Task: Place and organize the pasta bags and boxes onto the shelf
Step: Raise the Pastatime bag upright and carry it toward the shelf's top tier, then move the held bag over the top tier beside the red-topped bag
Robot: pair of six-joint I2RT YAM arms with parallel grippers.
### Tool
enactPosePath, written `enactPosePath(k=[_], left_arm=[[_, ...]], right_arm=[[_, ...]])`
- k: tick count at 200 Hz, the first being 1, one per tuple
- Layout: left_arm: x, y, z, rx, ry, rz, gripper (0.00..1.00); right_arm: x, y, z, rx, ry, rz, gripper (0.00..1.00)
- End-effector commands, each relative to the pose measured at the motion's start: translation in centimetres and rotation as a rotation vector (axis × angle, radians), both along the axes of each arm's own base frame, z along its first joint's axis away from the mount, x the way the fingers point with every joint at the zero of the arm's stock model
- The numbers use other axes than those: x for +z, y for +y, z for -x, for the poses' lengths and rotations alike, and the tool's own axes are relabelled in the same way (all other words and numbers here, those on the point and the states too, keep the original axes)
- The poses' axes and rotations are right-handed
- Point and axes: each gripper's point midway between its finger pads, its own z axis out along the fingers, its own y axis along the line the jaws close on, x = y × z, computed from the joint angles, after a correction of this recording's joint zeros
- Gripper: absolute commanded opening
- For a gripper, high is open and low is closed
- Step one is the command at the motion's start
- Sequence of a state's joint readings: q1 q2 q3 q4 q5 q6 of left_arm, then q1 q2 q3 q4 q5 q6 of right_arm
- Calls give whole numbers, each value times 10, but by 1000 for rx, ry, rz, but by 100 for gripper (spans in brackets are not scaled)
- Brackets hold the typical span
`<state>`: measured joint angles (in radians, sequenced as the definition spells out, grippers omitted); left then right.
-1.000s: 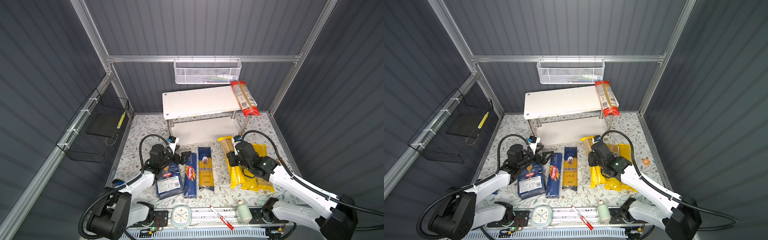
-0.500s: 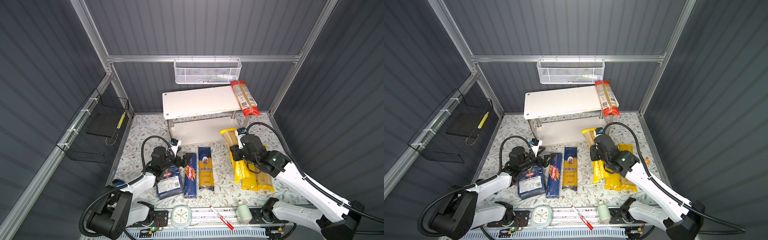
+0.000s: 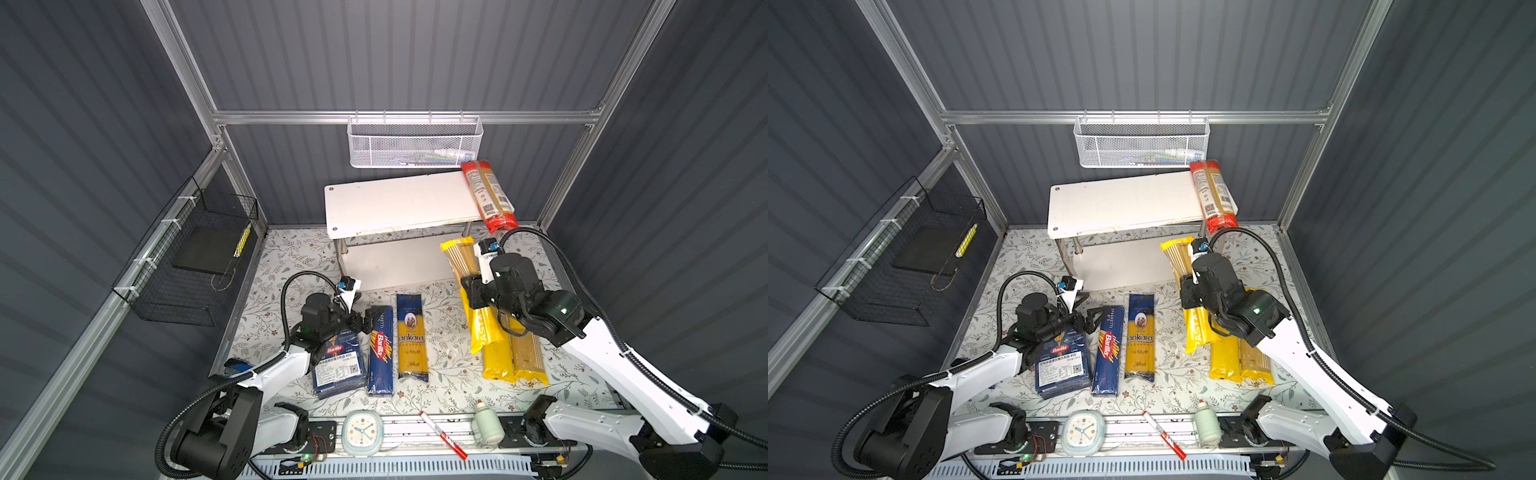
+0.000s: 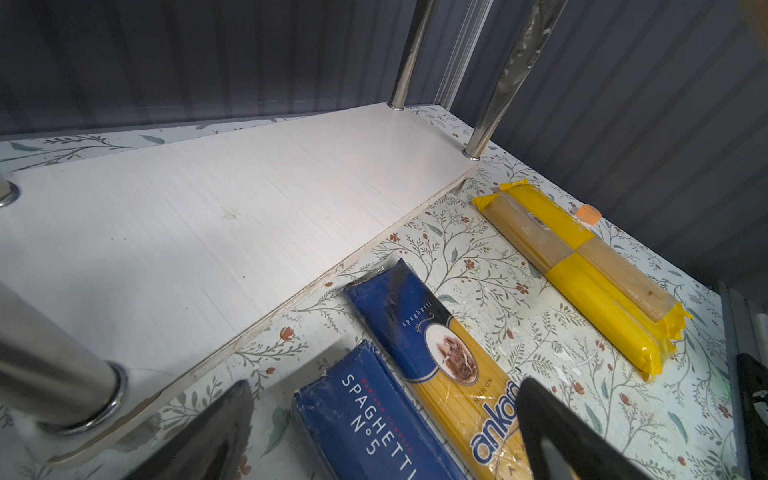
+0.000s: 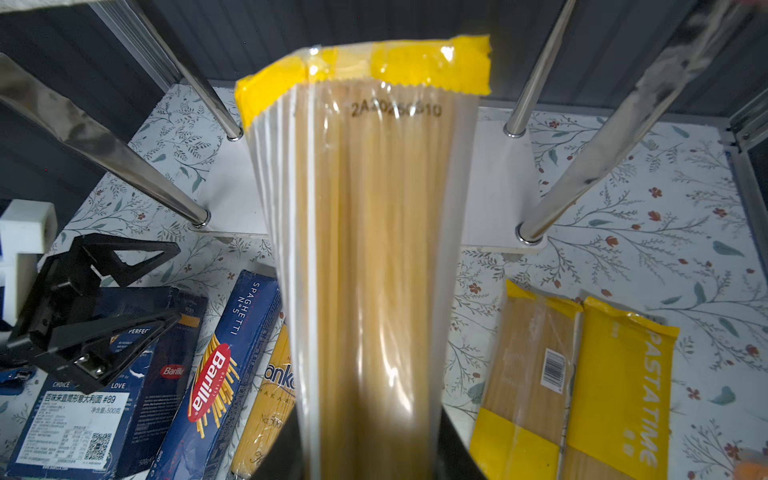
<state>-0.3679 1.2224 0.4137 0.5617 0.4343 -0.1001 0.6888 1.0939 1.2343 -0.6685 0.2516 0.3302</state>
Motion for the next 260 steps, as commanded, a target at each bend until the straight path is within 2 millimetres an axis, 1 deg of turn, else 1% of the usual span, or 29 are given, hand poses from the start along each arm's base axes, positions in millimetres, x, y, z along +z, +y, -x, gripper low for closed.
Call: enactPosePath(k=[1, 8, 9, 18, 20, 25, 56, 74, 92, 133, 159, 192, 220, 260], left_arm=[[-1, 1, 1, 1, -11, -19, 99], [-1, 1, 1, 1, -9, -19, 99], [-1, 1, 1, 1, -10, -19, 99], [-1, 1, 1, 0, -11, -19, 99], [-1, 1, 1, 1, -10, -19, 99], [-1, 1, 2, 1, -9, -19, 99], [0, 2, 1, 1, -12, -20, 99], [-2, 2, 1, 2, -8, -22, 99], [-1, 2, 1, 1, -9, -21, 99], [-1, 2, 1, 6, -14, -23, 99], [-1, 3, 1, 7, -14, -25, 99], [-2, 2, 1, 6, -10, -27, 99], [-3, 2, 0, 2, -5, -28, 99], [-4, 2, 0, 5, -7, -31, 99]], right_arm=[[56, 5, -9, 11, -144, -58, 31], [60, 6, -10, 13, -149, -51, 31], [63, 5, -11, 13, -154, -51, 31], [71, 4, -10, 14, -167, -52, 31], [66, 8, -14, 14, -154, -39, 31], [67, 9, -17, 11, -153, -32, 31], [88, 13, -26, 18, -186, -18, 32], [98, 14, -34, 16, -202, -6, 32], [113, 15, -43, 18, -230, -18, 32], [140, 8, -65, 5, -276, -63, 30], [154, 6, -74, -1, -303, -63, 30], [168, 2, -86, -13, -332, -76, 30], [180, -1, -101, -32, -365, -88, 30], [190, 1, -122, -36, -383, -108, 30]])
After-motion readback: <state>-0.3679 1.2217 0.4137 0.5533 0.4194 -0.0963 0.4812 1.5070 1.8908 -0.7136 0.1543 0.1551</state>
